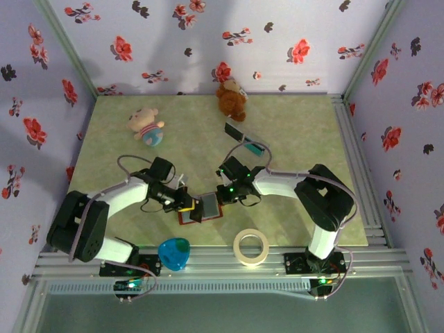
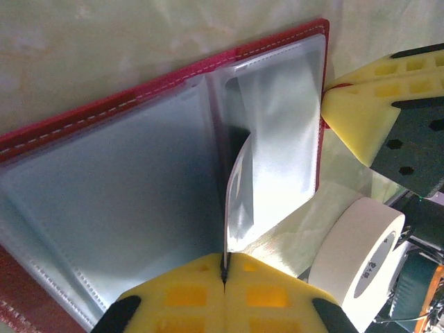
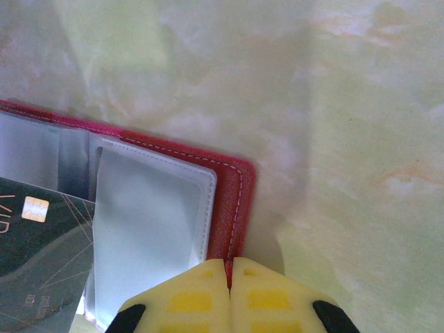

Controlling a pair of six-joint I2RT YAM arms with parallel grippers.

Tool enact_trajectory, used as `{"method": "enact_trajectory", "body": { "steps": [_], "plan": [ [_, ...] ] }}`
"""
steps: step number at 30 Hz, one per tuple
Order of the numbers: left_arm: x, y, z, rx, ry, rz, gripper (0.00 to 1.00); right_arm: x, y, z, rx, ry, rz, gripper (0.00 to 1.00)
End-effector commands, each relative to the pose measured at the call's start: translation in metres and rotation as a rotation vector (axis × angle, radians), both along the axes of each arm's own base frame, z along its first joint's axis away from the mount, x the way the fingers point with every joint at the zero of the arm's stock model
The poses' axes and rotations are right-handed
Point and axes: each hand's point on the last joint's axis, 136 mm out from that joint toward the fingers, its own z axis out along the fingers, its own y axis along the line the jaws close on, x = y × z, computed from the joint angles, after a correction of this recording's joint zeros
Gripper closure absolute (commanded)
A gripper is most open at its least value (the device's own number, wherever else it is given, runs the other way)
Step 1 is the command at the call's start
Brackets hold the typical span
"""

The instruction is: Put the credit cards into the card holder

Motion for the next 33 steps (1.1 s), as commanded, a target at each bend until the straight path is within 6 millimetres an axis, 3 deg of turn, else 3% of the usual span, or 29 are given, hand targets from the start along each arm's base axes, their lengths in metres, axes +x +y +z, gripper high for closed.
{"method": "enact_trajectory", "body": {
  "steps": [1,10,16,33],
  "plan": [
    [-0.009,0.01,-0.011,0.035,0.054,0.026,1.0,-0.016,-0.022,-0.038,-0.111,0.065,0.017,1.0],
    [-0.012,0.013,-0.019,0.014,0.112,0.11,1.0,-0.018,-0.02,-0.04,-0.104,0.081,0.022,1.0],
    [0.0,0.002,-0.02,-0.078,0.119,0.169,1.0,-0.018,-0.017,-0.042,-0.089,0.093,0.021,1.0],
    [0.018,0.009,-0.027,-0.082,0.054,0.24,1.0,-0.02,-0.015,-0.045,-0.077,0.104,0.023,1.0]
  ]
}}
